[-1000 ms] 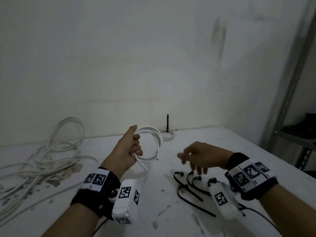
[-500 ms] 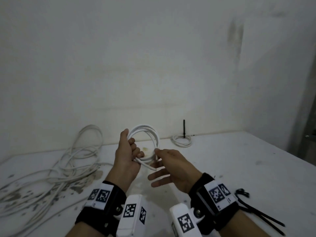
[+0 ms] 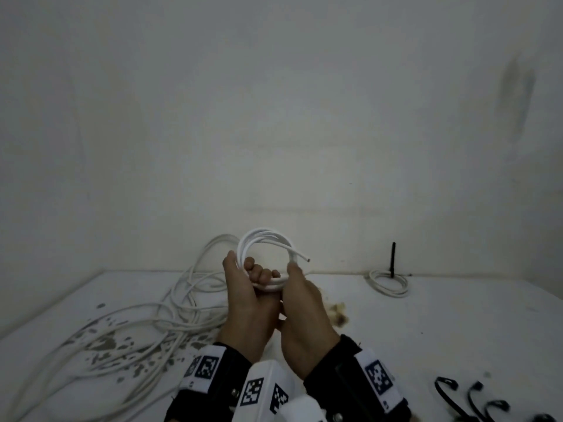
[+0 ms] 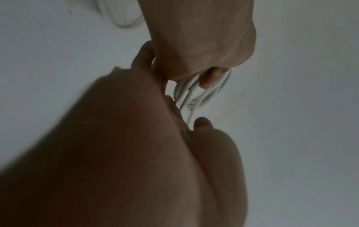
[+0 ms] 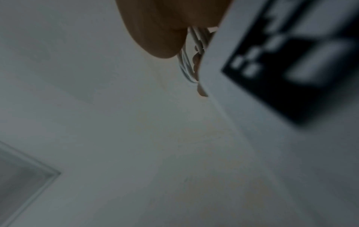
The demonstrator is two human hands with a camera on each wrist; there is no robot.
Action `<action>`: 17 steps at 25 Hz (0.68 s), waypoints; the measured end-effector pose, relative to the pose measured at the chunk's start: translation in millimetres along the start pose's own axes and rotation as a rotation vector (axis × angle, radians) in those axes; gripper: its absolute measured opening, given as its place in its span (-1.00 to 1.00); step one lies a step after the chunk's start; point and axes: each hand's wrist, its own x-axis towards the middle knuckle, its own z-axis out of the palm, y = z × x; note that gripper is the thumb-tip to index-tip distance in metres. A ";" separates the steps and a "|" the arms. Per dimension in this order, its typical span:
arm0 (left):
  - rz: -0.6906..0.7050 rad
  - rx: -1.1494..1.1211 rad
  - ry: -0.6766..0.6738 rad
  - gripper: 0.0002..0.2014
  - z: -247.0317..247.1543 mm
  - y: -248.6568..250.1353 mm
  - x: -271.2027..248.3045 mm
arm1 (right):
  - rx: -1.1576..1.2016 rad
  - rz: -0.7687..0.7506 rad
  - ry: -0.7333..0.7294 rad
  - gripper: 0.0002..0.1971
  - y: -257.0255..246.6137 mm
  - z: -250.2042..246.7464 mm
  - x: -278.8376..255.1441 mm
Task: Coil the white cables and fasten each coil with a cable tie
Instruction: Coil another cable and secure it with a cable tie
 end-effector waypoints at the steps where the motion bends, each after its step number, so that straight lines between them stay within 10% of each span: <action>1: -0.008 -0.015 -0.025 -0.58 0.4 0.7 -0.7 | 0.051 0.010 0.017 -0.63 -5.6 3.3 2.0; 17: -0.074 0.320 -0.253 -0.62 -26.2 -8.0 -7.1 | 0.048 -0.355 0.028 -0.77 -19.5 -25.1 42.8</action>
